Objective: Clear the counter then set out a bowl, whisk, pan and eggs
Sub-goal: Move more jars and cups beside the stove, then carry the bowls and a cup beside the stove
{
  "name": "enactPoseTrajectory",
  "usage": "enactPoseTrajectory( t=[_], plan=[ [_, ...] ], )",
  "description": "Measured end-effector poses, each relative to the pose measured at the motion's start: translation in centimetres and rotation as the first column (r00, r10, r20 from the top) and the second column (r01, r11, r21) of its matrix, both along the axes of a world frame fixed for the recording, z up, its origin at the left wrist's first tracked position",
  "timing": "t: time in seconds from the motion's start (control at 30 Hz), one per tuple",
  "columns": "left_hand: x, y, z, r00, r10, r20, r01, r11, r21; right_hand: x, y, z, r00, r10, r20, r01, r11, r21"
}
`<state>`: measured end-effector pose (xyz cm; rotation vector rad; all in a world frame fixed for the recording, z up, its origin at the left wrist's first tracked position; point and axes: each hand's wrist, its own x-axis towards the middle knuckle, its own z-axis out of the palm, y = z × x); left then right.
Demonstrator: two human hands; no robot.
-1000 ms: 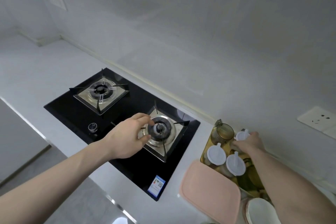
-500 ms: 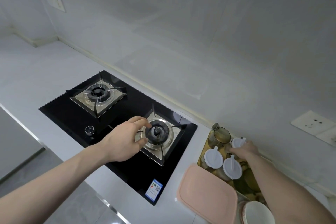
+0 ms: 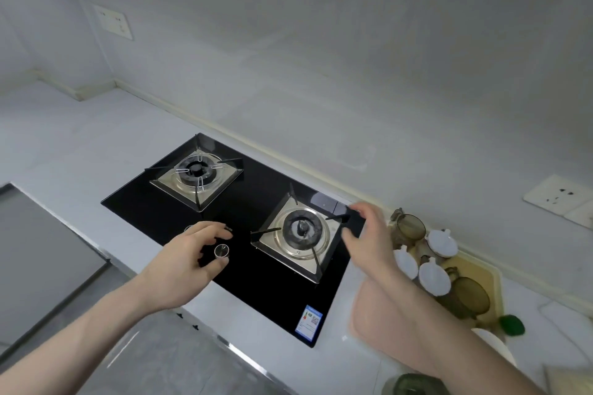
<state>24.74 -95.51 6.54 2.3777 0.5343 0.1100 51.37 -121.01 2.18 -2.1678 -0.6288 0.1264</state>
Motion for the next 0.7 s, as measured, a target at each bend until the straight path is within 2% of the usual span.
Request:
enactPoseTrajectory(
  t=[0.3,0.5,0.7],
  plan=[
    [-8.4,5.6,1.3,0.994,0.109,0.031,-0.11,0.994,0.012,-12.3,11.4,3.5,0.933,0.341,-0.111,-0.351,0.933,-0.08],
    [-18.4,10.8,2.1,0.96,0.279,0.039,-0.28,0.958,0.057,-21.7,21.2,5.6,0.807,0.575,-0.135,-0.589,0.801,-0.105],
    [-30.9,16.3,2.9,0.87,0.492,0.03,-0.493,0.864,0.104,-31.6,31.6,7.3,0.621,0.777,-0.1,-0.783,0.612,-0.113]
  ],
)
